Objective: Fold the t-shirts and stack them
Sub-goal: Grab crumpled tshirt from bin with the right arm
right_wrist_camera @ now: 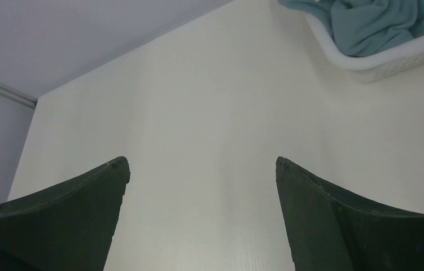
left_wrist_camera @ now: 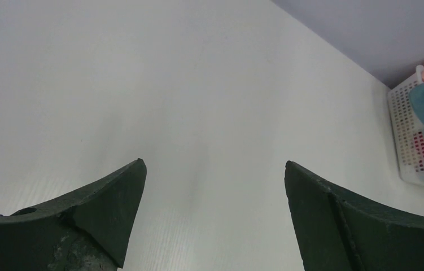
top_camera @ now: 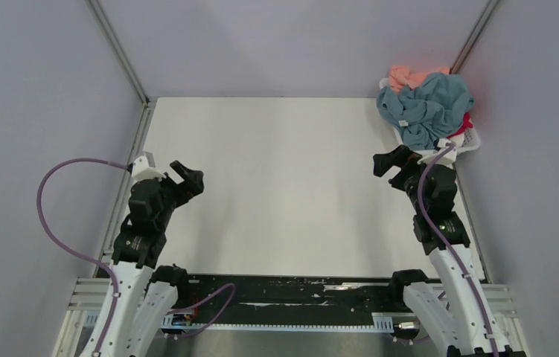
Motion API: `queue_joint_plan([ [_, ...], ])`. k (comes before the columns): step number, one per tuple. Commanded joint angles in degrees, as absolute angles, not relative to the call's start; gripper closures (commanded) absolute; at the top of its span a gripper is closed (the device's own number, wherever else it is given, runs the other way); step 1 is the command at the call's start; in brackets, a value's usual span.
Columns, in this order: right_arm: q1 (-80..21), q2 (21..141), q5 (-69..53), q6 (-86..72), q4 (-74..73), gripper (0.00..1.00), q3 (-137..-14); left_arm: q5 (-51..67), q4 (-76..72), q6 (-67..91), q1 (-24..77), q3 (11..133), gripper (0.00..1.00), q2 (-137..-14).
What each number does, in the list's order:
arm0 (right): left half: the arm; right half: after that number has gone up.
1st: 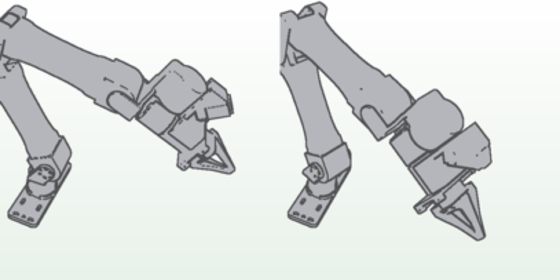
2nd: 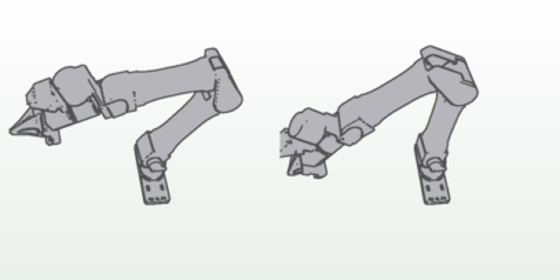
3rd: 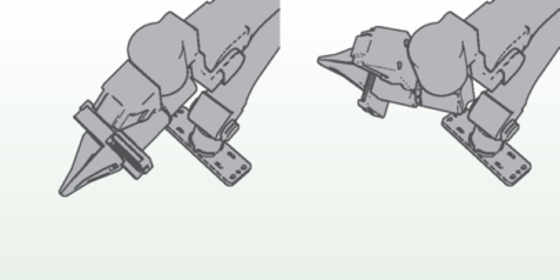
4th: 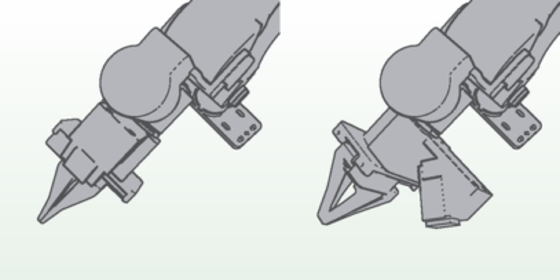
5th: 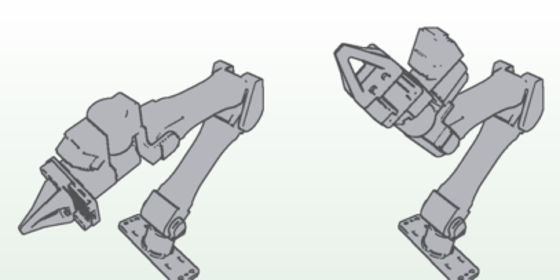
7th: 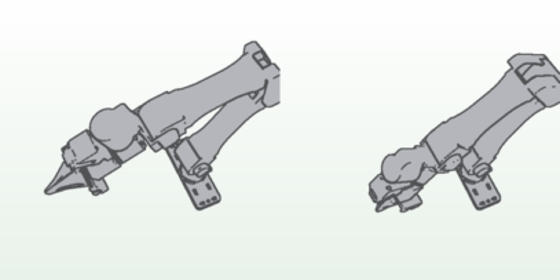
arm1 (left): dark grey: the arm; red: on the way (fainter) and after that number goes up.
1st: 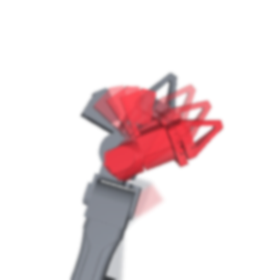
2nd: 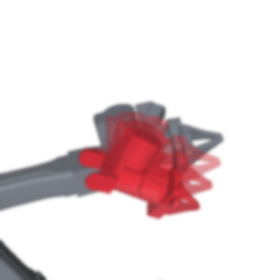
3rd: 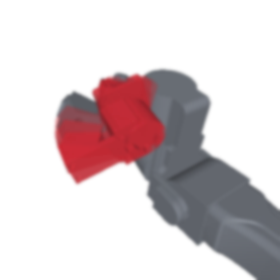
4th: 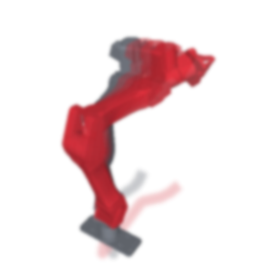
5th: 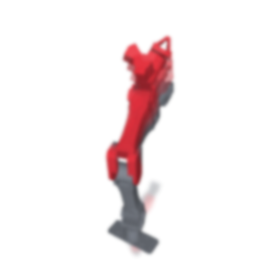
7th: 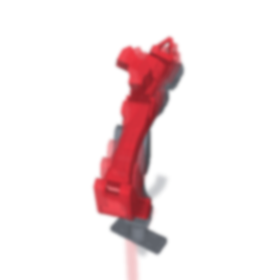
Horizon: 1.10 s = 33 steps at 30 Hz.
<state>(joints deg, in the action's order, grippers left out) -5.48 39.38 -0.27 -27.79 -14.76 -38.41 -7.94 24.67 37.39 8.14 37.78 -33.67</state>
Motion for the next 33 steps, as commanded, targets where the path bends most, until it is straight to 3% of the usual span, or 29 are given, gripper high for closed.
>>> queue_joint_plan([
  [1,-5.26,42.28,4.96,-22.24,-12.99,0.00,-44.78,-6.25,21.24,36.21,8.08,35.89,0.00,-30.78],
  [8,-2.69,61.29,19.42,-15.92,-13.68,0.00,-62.08,-5.03,20.04,35.80,8.06,35.27,0.00,-32.61],
  [16,9.45,90.89,13.74,-16.92,-17.79,0.00,-84.48,-8.39,20.85,36.20,8.08,34.58,0.00,-35.06],
  [23,13.43,108.38,7.17,-21.00,-20.21,0.02,-97.91,-9.51,20.21,36.38,8.08,34.42,0.00,-36.38],
  [26,14.06,114.94,2.65,-21.75,-20.28,0.17,-102.98,-9.18,20.17,36.24,8.09,34.56,0.00,-37.33],
  [30,14.37,115.68,-1.55,-23.97,-20.19,0.76,-105.35,-9.23,20.50,36.23,8.03,35.03,0.00,-38.19],
  [32,14.33,113.69,-1.58,-24.16,-20.06,0.96,-105.77,-9.10,20.56,36.21,8.00,35.06,0.00,-38.26],
  [33,14.35,112.04,-1.63,-24.17,-20.06,1.00,-105.86,-8.99,20.50,36.30,8.06,35.13,0.00,-38.24],
])
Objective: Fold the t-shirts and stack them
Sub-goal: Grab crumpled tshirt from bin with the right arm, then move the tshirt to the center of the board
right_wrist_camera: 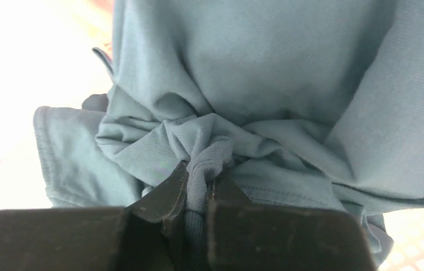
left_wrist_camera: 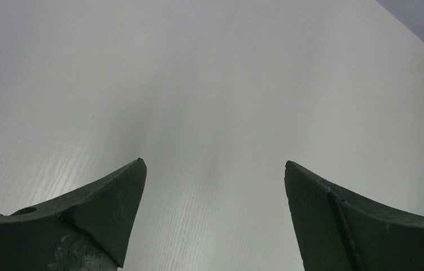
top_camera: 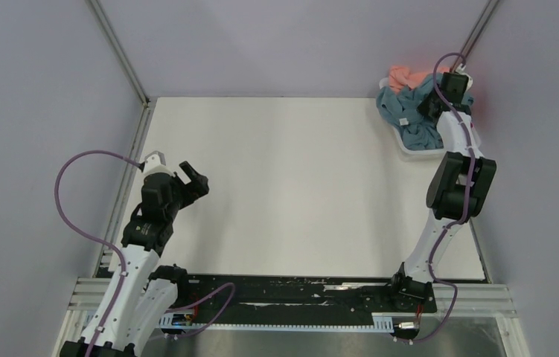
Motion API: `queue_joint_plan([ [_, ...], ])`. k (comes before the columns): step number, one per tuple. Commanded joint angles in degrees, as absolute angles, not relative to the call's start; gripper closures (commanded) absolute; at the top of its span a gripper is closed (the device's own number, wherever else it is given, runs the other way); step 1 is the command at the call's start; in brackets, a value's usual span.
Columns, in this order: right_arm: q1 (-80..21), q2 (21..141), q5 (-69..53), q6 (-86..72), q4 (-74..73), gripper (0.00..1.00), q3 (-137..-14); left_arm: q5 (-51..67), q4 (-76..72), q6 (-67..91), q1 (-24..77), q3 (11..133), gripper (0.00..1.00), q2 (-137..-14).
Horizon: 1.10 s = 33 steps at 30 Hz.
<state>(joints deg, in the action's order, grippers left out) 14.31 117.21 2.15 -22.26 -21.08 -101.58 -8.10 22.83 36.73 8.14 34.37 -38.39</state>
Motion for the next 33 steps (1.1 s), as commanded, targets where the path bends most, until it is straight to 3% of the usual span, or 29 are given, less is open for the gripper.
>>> queue_joint_plan([
  [1,14.34,110.12,-1.81,-24.17,-20.04,1.00,-105.78,-8.73,20.49,36.30,8.03,35.10,0.00,-38.24],
  [9,12.76,91.12,-18.64,-22.08,-14.62,1.00,-105.31,-6.43,19.60,36.56,8.07,34.33,0.00,-36.97],
  [15,3.59,82.57,-27.81,-22.29,-13.23,1.00,-110.00,-4.75,19.67,36.75,8.06,33.64,0.00,-34.35],
  [27,-23.16,88.98,-33.08,-22.82,-12.61,1.00,-123.00,-4.91,22.96,39.59,8.07,33.72,0.00,-30.16],
  [33,-25.49,86.70,-27.07,-21.22,-12.09,1.00,-112.49,-8.33,28.60,42.25,8.10,35.13,0.00,-30.08],
])
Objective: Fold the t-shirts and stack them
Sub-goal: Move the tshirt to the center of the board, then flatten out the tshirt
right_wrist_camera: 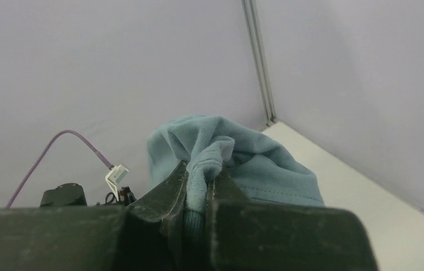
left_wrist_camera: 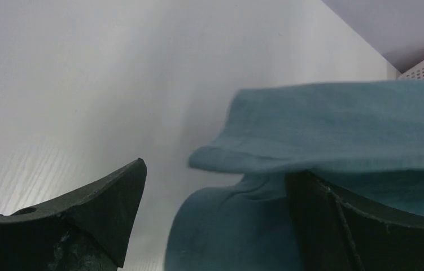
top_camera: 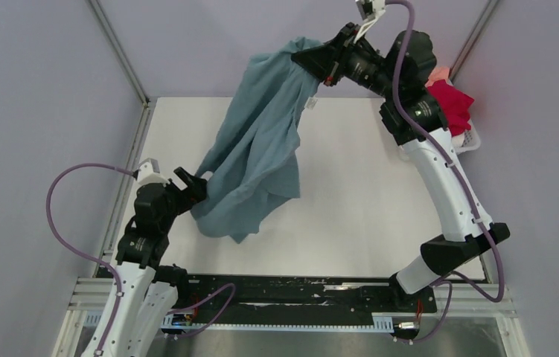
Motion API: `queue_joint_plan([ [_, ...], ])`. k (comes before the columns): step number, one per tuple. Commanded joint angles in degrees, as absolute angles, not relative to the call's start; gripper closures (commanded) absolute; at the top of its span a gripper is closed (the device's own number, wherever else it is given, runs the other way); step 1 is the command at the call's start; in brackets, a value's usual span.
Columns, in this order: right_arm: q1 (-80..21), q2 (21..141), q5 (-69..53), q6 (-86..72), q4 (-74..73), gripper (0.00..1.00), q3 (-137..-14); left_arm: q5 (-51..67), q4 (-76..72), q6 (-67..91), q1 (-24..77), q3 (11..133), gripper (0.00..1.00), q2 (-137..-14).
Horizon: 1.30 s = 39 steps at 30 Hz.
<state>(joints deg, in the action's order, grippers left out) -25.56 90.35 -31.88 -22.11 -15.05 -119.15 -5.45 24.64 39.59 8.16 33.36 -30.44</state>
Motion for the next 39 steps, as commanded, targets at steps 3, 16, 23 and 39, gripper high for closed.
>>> queue_joint_plan([
  [3,-24.30,78.44,-17.86,-21.86,-11.86,1.00,-93.93,-11.06,30.41,43.82,8.05,34.98,0.00,-29.92],
  [16,-4.00,68.22,2.50,-26.62,-15.05,0.55,-46.19,-0.21,22.97,44.12,8.07,32.91,0.00,-41.47],
  [23,-4.02,68.90,15.15,-31.19,-24.36,0.00,-44.90,6.59,14.94,43.11,8.04,35.43,0.00,-57.41],
  [39,-4.00,51.35,21.35,-31.17,-25.05,0.00,-40.81,16.34,10.15,39.77,10.12,50.38,0.19,-90.76],
])
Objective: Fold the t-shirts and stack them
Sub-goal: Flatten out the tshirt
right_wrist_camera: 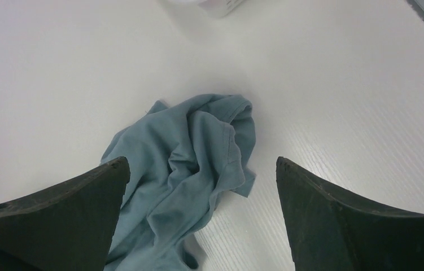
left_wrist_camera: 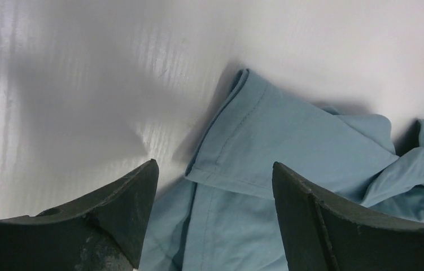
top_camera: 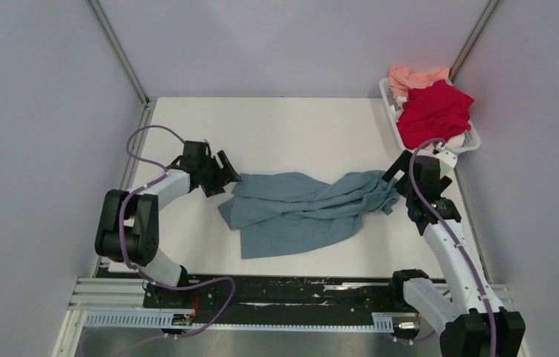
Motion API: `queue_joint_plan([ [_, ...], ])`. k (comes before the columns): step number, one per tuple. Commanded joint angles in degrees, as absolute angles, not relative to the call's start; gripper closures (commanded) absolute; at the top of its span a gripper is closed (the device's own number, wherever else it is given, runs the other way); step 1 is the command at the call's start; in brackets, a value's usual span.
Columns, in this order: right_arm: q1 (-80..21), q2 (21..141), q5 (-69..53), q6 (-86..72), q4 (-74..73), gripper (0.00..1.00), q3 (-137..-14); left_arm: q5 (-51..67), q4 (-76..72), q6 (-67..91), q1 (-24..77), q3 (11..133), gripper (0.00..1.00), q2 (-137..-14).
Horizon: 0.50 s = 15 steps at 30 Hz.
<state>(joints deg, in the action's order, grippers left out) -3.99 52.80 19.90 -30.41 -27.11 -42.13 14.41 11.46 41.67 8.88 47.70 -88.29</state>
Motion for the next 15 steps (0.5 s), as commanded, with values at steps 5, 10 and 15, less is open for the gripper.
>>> queue_joint_plan([
  [5,-4.03,51.30,21.29,-31.19,-24.42,0.00,-40.61,18.02,9.93,39.84,11.48,49.75,0.35,-93.33],
  [10,-4.00,51.69,21.10,-31.22,-24.08,0.00,-40.22,21.16,8.87,39.89,13.68,49.14,0.49,-92.78],
  [15,-4.02,51.72,20.70,-30.86,-23.67,0.00,-39.84,16.09,10.45,40.09,14.27,49.29,0.69,-90.68],
])
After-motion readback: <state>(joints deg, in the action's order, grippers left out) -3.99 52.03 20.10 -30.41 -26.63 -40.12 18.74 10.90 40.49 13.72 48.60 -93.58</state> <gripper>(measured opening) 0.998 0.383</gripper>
